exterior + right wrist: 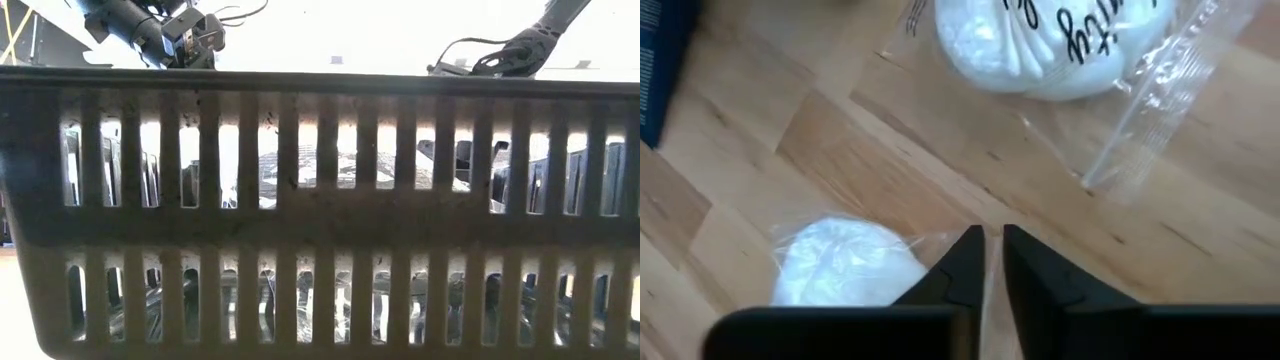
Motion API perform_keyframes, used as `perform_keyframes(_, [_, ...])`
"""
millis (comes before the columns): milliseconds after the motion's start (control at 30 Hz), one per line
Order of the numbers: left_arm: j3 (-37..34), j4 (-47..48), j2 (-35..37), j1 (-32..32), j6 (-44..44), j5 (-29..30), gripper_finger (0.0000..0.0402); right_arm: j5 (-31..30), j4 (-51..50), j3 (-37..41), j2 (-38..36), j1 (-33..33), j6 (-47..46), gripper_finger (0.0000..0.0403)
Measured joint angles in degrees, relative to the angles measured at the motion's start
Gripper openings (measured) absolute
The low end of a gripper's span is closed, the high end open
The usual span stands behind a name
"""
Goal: Pick & Place Travel size toiletries
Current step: Put the bottom pack of cotton buds into the top middle black bin
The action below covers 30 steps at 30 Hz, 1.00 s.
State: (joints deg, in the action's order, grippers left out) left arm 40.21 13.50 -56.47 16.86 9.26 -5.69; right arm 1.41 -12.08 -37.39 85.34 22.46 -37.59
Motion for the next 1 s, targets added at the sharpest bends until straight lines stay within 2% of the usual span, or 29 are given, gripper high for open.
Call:
perform_keyframes(300, [0.0,0.0,0.0,0.0,0.0,0.26,0.0017,2.34,-0.94,-0.04,0.0,0.45,3.38,0.0167])
perform_keyframes(433, [0.0,0.02,0.0,0.0,0.0,0.29,0.0017,5.2,-2.1,-0.04,0.01,1.49,4.44,0.0201])
perform_keyframes(533, [0.0,0.01,0.0,0.0,0.0,0.31,0.0017,7.82,-2.1,-0.04,0.77,2.31,6.13,0.0203])
perform_keyframes(700, [0.0,0.02,0.0,0.0,0.0,0.33,0.0017,12.11,-1.68,-0.21,3.33,3.68,8.11,0.0179])
perform_keyframes(1000, [0.0,0.05,0.0,0.0,0.0,0.46,0.0017,13.87,-0.69,-0.24,4.93,4.78,10.89,0.0099])
